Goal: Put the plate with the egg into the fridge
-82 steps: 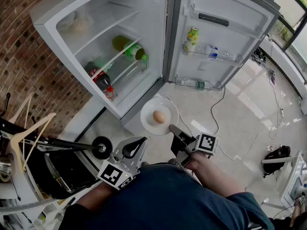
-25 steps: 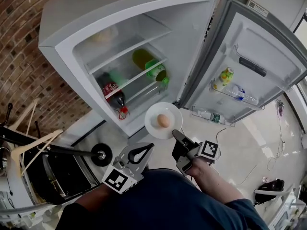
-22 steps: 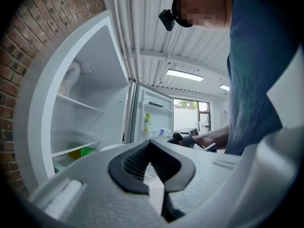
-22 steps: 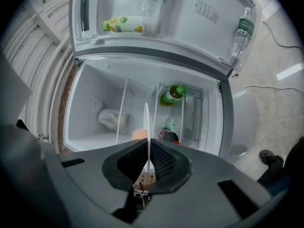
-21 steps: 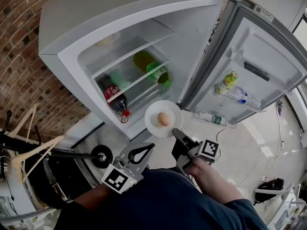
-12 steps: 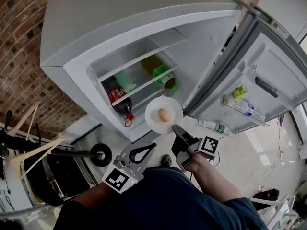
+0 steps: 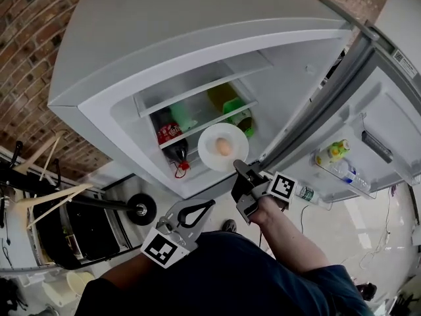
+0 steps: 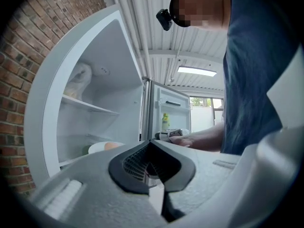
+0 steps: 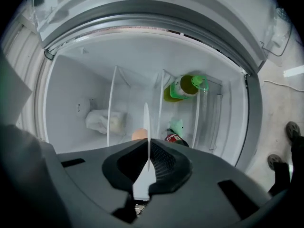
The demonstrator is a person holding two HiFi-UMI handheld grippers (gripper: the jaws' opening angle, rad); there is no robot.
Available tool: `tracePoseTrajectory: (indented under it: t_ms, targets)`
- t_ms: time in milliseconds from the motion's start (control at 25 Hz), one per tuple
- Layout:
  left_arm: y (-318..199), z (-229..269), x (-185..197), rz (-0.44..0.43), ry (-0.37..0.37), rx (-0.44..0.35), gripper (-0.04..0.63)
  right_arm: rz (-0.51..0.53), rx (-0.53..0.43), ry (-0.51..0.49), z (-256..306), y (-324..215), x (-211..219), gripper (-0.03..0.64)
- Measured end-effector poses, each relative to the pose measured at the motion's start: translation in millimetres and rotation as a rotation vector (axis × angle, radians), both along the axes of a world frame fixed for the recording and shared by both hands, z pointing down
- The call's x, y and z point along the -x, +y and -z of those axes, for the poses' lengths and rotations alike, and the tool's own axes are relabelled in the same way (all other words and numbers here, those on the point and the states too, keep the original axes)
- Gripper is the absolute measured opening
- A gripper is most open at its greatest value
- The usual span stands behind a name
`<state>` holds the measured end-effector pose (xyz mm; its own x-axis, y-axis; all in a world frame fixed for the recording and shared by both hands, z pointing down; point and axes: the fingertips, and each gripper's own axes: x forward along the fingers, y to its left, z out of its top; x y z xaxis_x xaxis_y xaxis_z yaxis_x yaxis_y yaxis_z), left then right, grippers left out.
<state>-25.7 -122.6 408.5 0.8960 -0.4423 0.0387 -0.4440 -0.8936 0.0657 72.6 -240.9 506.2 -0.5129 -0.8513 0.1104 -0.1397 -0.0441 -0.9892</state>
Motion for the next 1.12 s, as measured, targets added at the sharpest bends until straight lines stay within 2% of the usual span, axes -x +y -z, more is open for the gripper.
tracePoseTrajectory:
  t_ms: [560, 1120]
  targets:
    - [-6, -5, 6, 0.137, -0.029, 0.006, 0.003, 0.003, 0.013, -0.038, -9, -76, 2, 0.022]
    - [-8, -5, 19, 0.219, -0.043, 0.001, 0.003, 0.006, 0.064, -0.05, -27, -127, 20, 0.023]
